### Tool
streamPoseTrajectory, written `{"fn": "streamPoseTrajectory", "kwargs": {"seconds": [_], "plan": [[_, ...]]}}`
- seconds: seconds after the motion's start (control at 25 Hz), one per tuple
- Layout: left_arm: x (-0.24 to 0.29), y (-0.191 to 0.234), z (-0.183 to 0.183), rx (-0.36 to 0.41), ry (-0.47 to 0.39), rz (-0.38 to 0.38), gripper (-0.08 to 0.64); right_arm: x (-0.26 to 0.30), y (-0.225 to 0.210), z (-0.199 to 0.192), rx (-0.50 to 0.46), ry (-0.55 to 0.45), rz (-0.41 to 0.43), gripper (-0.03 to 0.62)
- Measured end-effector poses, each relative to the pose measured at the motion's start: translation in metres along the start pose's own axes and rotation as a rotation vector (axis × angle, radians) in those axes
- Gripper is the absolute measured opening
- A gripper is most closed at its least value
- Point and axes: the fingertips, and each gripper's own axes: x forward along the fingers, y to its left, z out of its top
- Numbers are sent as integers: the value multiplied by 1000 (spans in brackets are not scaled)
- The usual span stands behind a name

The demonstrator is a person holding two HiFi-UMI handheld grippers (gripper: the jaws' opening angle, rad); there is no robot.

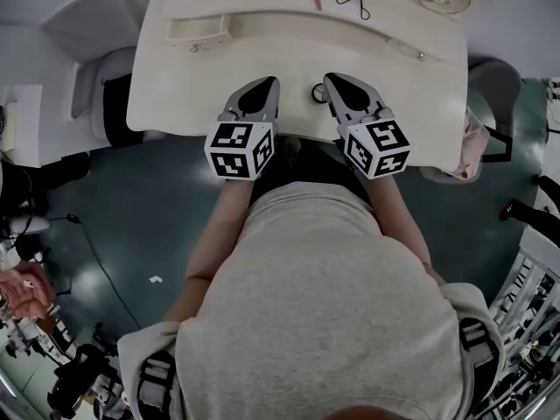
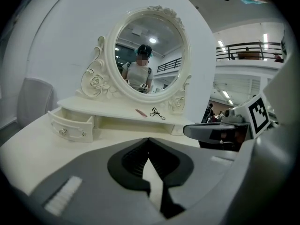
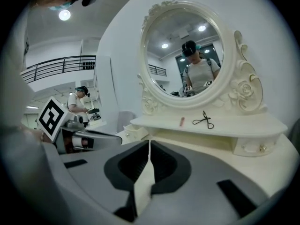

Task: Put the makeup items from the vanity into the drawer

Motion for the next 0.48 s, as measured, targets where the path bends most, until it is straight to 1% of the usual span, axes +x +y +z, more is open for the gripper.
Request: {"fn": "streamPoseTrajectory", "kwargs": {"seconds": [0.2, 0.36, 0.48], "plan": [[4, 3, -4, -14, 20, 5, 9, 2, -7, -11, 13, 38, -6, 9], [8, 5, -8, -44, 38, -13, 9, 7, -9, -17, 23, 59, -2, 10], [10, 9, -10, -44, 53, -26, 9, 10, -7, -24, 21, 91, -8, 11]]}}
